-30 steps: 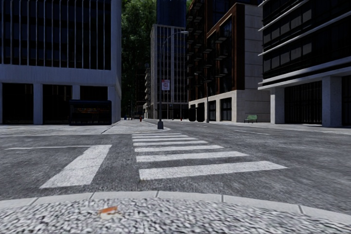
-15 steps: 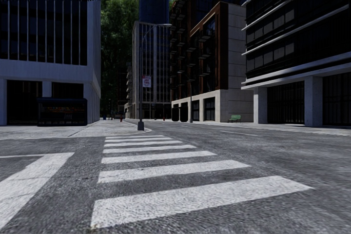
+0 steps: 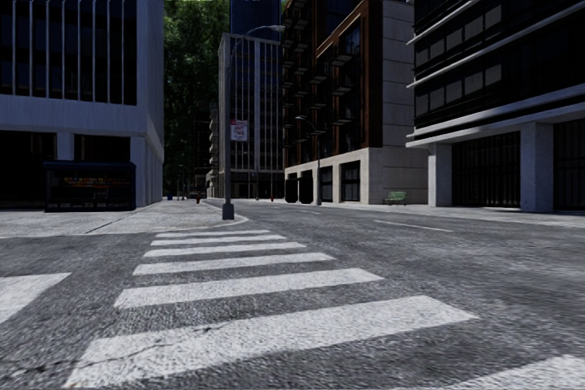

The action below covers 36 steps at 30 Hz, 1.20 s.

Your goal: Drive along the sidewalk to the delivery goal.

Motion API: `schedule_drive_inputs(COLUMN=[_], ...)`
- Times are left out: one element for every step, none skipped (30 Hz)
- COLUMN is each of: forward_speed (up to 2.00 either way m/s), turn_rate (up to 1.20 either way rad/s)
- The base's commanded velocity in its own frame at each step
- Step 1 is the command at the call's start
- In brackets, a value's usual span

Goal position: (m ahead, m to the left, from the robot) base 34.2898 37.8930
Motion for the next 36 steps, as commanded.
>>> schedule_drive_inputs(forward_speed=[2.00,2.00,2.00,2.00,2.00,2.00,2.00,2.00,2.00,2.00,2.00,2.00,2.00,2.00,2.00,2.00,2.00,2.00,2.00,2.00,2.00,2.00,2.00,2.00,2.00,2.00,2.00,2.00,2.00,2.00,2.00,2.00,2.00,2.00,2.00,2.00], turn_rate=[0.33,0.39,0.40,0.41,0.41,0.41,0.41,0.41,0.41,0.41,0.41,0.41,0.41,0.41,0.41,0.41,0.37,0.37,0.22,0.08,0.01,0.00,0.00,0.00,0.00,0.00,0.00,0.00,0.05,0.14,0.14,0.29,0.37,0.40,0.40,0.41])
